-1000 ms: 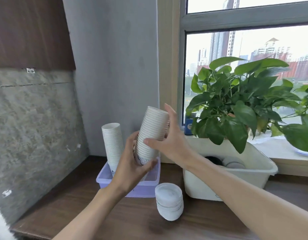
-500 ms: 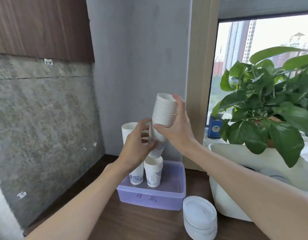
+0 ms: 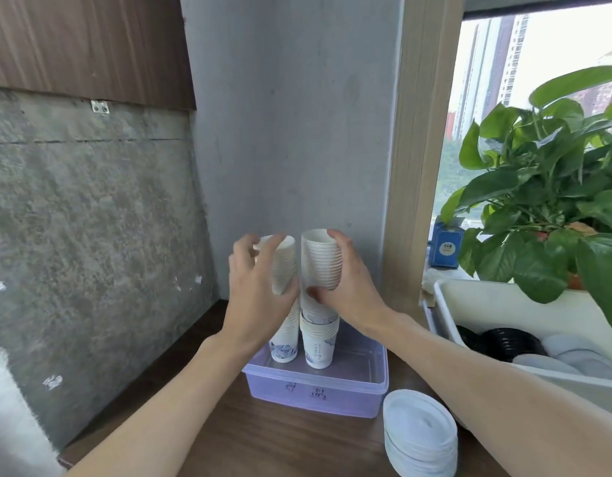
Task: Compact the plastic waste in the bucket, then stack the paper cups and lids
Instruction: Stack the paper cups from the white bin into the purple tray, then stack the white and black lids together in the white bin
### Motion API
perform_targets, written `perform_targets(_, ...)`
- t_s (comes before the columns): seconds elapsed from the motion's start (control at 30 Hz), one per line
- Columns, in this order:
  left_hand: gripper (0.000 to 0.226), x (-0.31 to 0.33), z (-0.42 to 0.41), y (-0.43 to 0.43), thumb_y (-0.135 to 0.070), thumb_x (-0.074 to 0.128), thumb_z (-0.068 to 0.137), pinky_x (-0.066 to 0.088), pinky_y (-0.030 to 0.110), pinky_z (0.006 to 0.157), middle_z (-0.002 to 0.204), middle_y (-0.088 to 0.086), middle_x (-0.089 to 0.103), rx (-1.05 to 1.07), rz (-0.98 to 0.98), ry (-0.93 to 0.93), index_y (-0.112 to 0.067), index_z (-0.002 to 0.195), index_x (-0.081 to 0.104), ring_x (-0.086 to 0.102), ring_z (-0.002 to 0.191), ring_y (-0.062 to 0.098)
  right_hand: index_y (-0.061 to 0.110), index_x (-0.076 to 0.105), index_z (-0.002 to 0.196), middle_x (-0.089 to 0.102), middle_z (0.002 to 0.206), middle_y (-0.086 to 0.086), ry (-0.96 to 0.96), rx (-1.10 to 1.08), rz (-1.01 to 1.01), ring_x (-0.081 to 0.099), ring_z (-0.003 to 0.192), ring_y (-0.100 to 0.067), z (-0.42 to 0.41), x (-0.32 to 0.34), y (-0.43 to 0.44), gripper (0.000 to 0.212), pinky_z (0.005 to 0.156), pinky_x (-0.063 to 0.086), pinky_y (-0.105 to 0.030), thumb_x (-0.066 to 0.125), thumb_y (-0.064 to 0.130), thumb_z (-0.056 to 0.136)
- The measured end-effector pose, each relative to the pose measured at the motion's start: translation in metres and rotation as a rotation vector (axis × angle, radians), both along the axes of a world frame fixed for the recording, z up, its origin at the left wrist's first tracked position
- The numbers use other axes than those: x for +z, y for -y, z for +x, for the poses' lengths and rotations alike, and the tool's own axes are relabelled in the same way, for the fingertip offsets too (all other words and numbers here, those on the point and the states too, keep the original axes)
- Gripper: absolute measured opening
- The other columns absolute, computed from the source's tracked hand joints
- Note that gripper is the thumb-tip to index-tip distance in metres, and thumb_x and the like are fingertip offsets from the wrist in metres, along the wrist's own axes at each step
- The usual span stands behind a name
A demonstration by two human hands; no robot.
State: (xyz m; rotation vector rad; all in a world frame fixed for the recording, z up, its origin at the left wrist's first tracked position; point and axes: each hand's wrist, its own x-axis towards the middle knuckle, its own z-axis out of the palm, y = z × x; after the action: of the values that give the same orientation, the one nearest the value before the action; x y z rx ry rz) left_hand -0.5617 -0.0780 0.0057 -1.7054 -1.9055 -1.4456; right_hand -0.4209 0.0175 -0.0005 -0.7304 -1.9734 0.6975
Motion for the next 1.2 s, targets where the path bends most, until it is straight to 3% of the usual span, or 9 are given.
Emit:
perform_targets(0.1,0.067,0.004,-0.001,-0.002,-0.025,0.071,0.084,0.033,0.05,0.111,0.151,0.008,0.027,0.004,-0.155,0.0,-0.034,0.145,0.044,0.031,0.137,0.032,0.035,0.027,0.14,0.041,0.14,0.001,0.039,0.003,-0.01,0.042,0.125,-0.012,-0.003,-0.009,0.0,0.094,0.107,0.038,-0.037,0.084,0.018,0.068)
perform_targets(0.17,0.063,0.001,-0.001,-0.001,-0.027,0.07,0.085,0.033,0.054,0.112,0.154,0.006,0.027,-0.011,-0.203,-0.006,-0.034,0.144,0.046,0.029,0.139,0.032,0.034,0.029,0.138,0.044,0.137,0.0,0.043,0.0,-0.005,0.045,0.122,-0.013,-0.004,-0.01,-0.001,0.091,0.105,0.04,-0.037,0.084,0.019,0.068)
perform_targets(0.57,0.059,0.005,-0.003,0.009,-0.033,0.067,0.086,0.036,0.057,0.109,0.155,0.009,0.024,-0.009,-0.229,-0.035,-0.033,0.142,0.048,0.03,0.14,0.034,0.042,0.02,0.144,0.041,0.143,0.004,0.074,0.046,-0.014,0.041,0.129,-0.012,0.006,-0.004,0.003,0.099,0.108,0.039,-0.04,0.082,0.022,0.069)
perform_targets(0.73,0.051,0.014,0.019,0.025,-0.039,0.059,0.079,0.041,0.047,0.1,0.132,0.008,0.047,0.042,-0.05,-0.114,-0.022,0.127,0.06,0.046,0.122,0.031,0.037,0.012,0.149,0.032,0.149,0.0,0.086,0.013,-0.042,0.042,0.13,-0.017,0.042,0.008,0.015,0.1,0.108,0.039,-0.039,0.08,0.025,0.075)
perform_targets(0.87,0.044,0.024,0.072,0.017,-0.042,0.053,0.083,0.041,0.038,0.099,0.117,0.003,0.06,-0.153,-0.009,-0.135,-0.017,0.119,0.063,0.053,0.114,0.024,0.035,0.023,0.144,0.045,0.128,0.002,0.031,-0.03,-0.033,0.057,0.1,-0.01,0.095,0.015,0.031,0.08,0.09,0.05,-0.03,0.072,0.019,0.083)
perform_targets(0.97,0.036,0.028,0.13,0.004,-0.038,0.059,0.085,0.044,0.037,0.097,0.113,-0.001,0.063,-0.306,-0.061,-0.136,-0.018,0.114,0.065,0.057,0.108,0.017,0.031,0.035,0.136,0.052,0.111,0.002,0.022,-0.119,-0.051,0.059,0.094,-0.014,0.155,0.018,0.036,0.061,0.08,0.054,-0.033,0.066,0.016,0.087)
perform_targets(1.1,0.025,0.02,0.203,-0.02,-0.033,0.064,0.089,0.048,0.038,0.093,0.108,-0.003,0.064,-0.473,-0.207,-0.177,-0.02,0.11,0.066,0.059,0.103,0.015,0.02,0.061,0.111,0.065,0.094,0.002,0.3,-0.332,-0.09,0.061,0.089,-0.018,0.245,0.026,0.027,0.022,0.08,0.05,-0.029,0.06,0.017,0.089)
perform_targets(1.2,0.022,0.007,0.242,-0.038,-0.036,0.062,0.092,0.05,0.036,0.09,0.109,-0.006,0.063,-0.535,-0.384,-0.17,-0.023,0.11,0.064,0.06,0.103,0.013,0.013,0.067,0.085,0.069,0.086,-0.004,0.568,-0.428,-0.183,0.062,0.083,-0.023,0.299,0.023,0.017,0.011,0.069,0.047,-0.028,0.058,0.016,0.088)
